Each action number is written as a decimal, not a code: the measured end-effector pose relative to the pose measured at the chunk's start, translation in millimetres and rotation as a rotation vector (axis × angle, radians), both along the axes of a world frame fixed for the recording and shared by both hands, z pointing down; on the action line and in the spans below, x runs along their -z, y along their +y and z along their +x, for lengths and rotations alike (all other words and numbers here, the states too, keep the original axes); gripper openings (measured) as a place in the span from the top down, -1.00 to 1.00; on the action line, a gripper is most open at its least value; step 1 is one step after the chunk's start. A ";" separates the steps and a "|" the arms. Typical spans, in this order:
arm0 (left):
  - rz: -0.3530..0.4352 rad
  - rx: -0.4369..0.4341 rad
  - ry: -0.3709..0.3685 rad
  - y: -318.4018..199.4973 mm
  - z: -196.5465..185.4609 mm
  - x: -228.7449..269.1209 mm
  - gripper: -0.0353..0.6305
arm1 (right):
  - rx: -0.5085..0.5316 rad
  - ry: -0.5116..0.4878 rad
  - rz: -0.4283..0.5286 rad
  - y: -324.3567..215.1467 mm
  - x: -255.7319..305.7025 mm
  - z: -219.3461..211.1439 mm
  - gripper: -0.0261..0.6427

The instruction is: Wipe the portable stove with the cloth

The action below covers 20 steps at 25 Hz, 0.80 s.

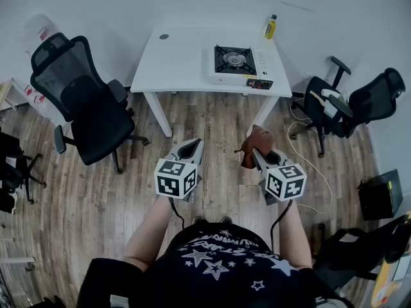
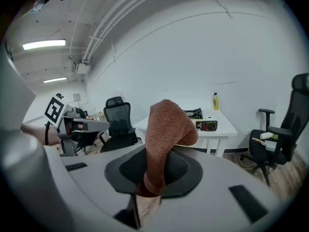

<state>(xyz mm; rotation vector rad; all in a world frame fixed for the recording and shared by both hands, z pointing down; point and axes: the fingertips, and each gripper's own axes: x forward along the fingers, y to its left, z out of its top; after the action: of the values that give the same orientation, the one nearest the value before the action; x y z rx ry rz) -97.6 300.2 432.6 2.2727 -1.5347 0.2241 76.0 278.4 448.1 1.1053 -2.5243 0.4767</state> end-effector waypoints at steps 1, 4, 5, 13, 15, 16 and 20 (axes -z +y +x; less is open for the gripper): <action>0.001 0.000 0.001 0.9 0.7 -0.1 0.88 | 0.001 0.001 0.000 0.9 -0.1 0.7 0.72; -0.001 -0.006 0.007 4.7 4.4 -1.8 0.88 | 0.000 0.008 0.000 4.0 0.1 3.8 0.72; -0.005 -0.009 0.007 6.4 4.9 -2.9 0.88 | -0.001 0.011 0.000 5.1 0.0 3.8 0.72; -0.058 -0.003 0.019 22.1 -7.7 -23.9 0.88 | 0.043 0.043 -0.043 20.9 -17.5 -14.4 0.72; -0.075 -0.002 0.030 29.8 -11.0 -30.1 0.88 | 0.042 0.048 -0.055 24.5 -23.3 -19.0 0.72; -0.081 -0.004 0.037 33.9 -12.9 -33.0 0.88 | 0.039 0.046 -0.060 25.3 -25.6 -21.4 0.72; -0.092 -0.012 0.045 45.5 -25.2 -45.4 0.88 | 0.015 0.023 -0.056 25.3 -29.7 -29.3 0.72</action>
<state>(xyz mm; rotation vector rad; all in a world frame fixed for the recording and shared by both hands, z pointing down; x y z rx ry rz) -122.8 345.6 478.0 2.2011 -1.4587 0.2405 46.7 303.7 477.8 1.0647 -2.4821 0.5251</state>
